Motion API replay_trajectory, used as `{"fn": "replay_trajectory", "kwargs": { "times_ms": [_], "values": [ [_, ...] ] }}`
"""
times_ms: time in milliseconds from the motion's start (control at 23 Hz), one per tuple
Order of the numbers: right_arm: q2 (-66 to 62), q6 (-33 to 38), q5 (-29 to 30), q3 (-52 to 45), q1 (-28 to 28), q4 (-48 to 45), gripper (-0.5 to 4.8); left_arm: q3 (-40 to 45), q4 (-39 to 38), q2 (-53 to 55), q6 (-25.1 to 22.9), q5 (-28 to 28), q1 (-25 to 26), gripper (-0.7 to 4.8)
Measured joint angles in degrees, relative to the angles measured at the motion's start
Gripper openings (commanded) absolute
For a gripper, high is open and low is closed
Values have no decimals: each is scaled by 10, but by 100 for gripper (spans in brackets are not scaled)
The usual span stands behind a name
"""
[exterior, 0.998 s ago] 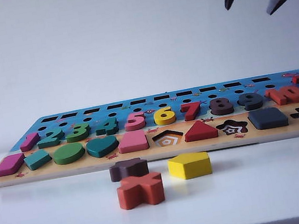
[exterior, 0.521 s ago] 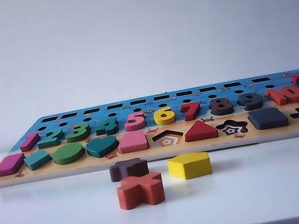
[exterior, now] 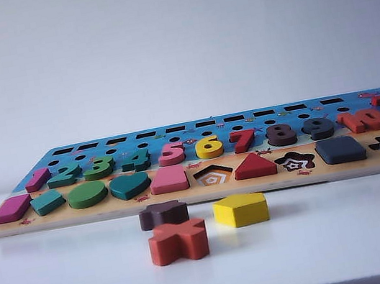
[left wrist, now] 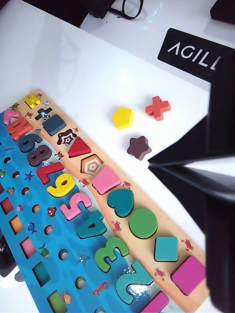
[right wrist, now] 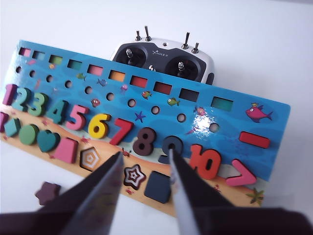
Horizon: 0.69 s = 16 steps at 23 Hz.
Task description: Insert the cube into the slot.
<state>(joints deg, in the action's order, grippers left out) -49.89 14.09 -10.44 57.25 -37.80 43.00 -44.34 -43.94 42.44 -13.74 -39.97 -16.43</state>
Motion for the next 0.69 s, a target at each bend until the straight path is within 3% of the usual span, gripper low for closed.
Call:
{"fn": "replay_trajectory", "kwargs": {
  "times_ms": [130,347,694],
  "values": [
    [28,-25,0,-22,0,-25,-3,0,0,0,0,0,0,10],
    [69,-37,55,-88,30,-96,-5,0,0,0,0,0,0,10],
    [146,-36,208,-214,196,-178,-5,0,0,0,0,0,0,10]
  ]
}}
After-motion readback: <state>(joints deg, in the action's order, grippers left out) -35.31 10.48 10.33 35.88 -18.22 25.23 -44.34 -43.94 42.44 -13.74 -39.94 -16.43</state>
